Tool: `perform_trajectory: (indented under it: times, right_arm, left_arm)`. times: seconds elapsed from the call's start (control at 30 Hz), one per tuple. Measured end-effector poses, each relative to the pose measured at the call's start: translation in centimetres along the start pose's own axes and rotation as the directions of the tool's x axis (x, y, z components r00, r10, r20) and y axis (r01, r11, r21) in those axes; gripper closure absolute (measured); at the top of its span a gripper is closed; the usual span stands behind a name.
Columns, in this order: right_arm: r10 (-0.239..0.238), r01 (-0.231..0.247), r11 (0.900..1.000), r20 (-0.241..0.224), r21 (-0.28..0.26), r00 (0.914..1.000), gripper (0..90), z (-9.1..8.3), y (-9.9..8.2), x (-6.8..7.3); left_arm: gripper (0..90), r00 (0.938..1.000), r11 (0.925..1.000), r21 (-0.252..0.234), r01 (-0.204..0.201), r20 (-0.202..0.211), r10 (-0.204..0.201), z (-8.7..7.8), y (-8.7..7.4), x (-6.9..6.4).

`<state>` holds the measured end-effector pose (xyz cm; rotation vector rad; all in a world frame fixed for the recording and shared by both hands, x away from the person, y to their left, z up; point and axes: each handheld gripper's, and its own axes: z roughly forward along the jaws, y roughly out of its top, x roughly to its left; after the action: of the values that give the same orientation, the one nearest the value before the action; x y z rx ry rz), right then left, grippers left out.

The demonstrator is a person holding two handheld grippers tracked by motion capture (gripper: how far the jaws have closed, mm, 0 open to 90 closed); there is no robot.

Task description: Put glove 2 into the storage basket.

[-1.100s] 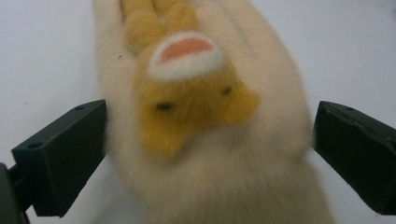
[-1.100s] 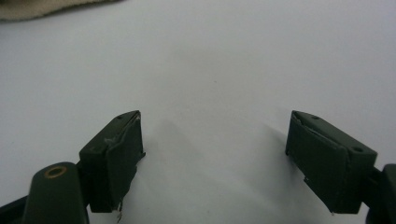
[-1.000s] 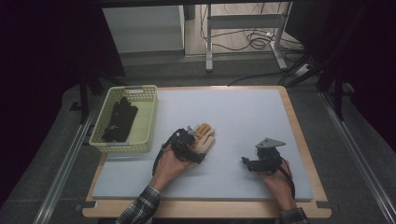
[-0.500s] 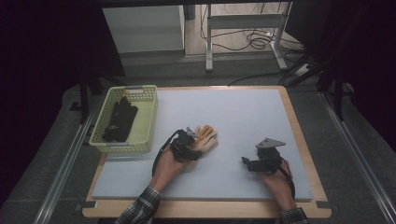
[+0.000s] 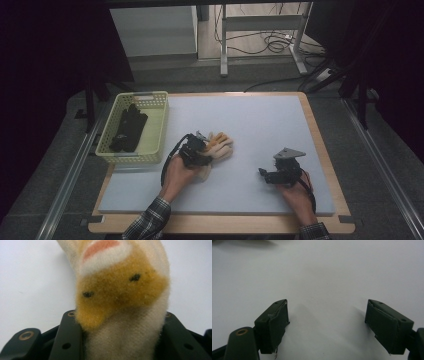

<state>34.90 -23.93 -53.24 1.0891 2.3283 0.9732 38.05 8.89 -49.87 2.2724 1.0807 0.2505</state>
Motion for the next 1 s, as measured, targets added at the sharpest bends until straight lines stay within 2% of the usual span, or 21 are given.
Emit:
perform_trajectory:
  times: [0.3,0.53,0.67,0.77,0.87,1.0]
  right_arm:
    - [-0.002,0.002,1.0000,0.000,0.001,1.0000,18.4,0.0,0.0,0.0]
    - [-0.002,0.002,1.0000,0.001,0.001,1.0000,18.4,0.0,0.0,0.0]
    - [-0.004,0.004,1.0000,0.001,-0.003,1.0000,18.4,0.0,0.0,0.0]
    - [-0.003,0.003,1.0000,0.001,-0.003,1.0000,18.4,0.0,0.0,0.0]
    - [-0.004,0.004,1.0000,0.002,-0.003,1.0000,18.4,0.0,0.0,0.0]
    - [-0.001,0.001,1.0000,0.001,-0.002,1.0000,18.4,0.0,0.0,0.0]
  left_arm:
    - [57.7,0.9976,0.9988,-0.038,0.030,-0.061,-0.032,-3.8,2.3,1.8]
    - [57.1,0.9901,0.9959,-0.058,0.069,-0.119,-0.075,-7.0,3.3,4.1]
    - [56.7,0.9820,0.9908,-0.083,0.107,-0.147,-0.118,-8.6,3.2,6.0]
    - [56.5,0.9730,0.9862,-0.093,0.137,-0.174,-0.152,-9.7,2.7,7.6]
    - [56.3,0.9595,0.9787,-0.104,0.177,-0.203,-0.195,-10.7,2.1,9.4]
    - [56.1,0.9440,0.9704,-0.124,0.207,-0.235,-0.232,-11.9,1.3,11.4]
